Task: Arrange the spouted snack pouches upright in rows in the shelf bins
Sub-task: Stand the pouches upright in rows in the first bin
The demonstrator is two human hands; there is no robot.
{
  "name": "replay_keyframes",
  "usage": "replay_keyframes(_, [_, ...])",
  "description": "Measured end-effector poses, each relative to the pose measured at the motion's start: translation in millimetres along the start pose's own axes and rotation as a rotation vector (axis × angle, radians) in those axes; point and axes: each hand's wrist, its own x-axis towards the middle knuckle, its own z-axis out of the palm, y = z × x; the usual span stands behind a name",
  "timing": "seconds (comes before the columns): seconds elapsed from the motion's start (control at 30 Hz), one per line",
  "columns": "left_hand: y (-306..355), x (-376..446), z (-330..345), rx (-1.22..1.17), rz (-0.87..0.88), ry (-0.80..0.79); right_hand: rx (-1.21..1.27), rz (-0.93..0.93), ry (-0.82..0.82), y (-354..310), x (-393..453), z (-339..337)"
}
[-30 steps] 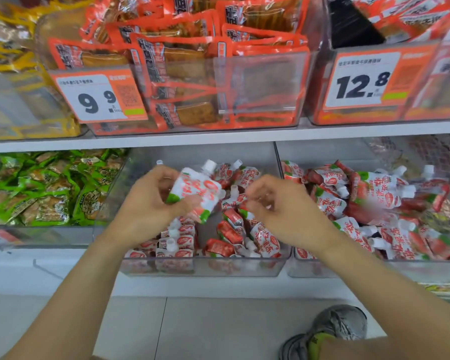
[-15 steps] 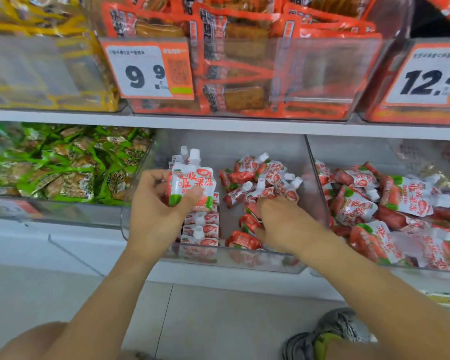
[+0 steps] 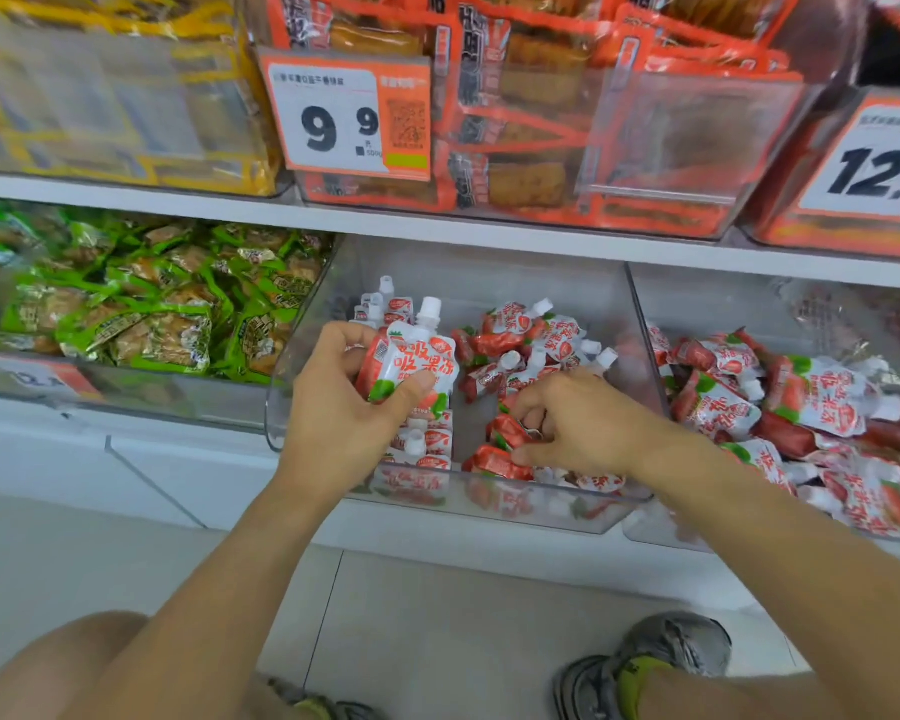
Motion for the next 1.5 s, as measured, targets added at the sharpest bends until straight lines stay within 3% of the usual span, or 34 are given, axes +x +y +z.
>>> replay_keyframes(0.23, [-0.9,1.9,0.0,0.010,-0.014,-0.022,-0.107,-0.021,-0.307,-3.1,10.4,-12.2])
replay_keyframes(0.33, [-1.5,2.4,-0.7,0.010,-0.016,-0.024,-0.110,0.007,-0.312,-9.8,13.5,-15.9])
replay_keyframes(0.53, [-4.5,4.7,-6.5,0.019,-0.016,-0.006,-0.200,-0.066,-0.088,-7.1,-13.5,-8.8])
replay_keyframes(0.73, [-3.1,3.5,-2.4,0.011,-0.008,-0.027,0.044,-0.092,0.057,-6.7,-32.0,-6.9])
replay_keyframes(0.9, [-5.0,3.2,2.3,-0.017,-0.035,-0.046,0.479,0.098,0.334,-10.7,-44.8,-26.7])
replay_keyframes(1.0, [-7.4,4.3,3.4,-0.012,-0.081,-0.095,0.867,0.059,0.468,-14.7,-48.0,-35.4])
replay_keyframes(1.23, [-0.7,-1.6,6.1,-0.127,-0.195,-0.268,0.929,-0.022,0.123,-28.7,-40.5,-15.2])
replay_keyframes(1.33, [-3.3,0.8,0.0,-0.111,-0.303,-0.363,1.006,-0.025,0.117,-29.2,-30.5,-13.8])
replay_keyframes(1.5, [2.5,-1.3,-3.0,-0.340,-0.372,-0.540,1.136,-0.126,0.083,-26.9,-25.4,-20.0])
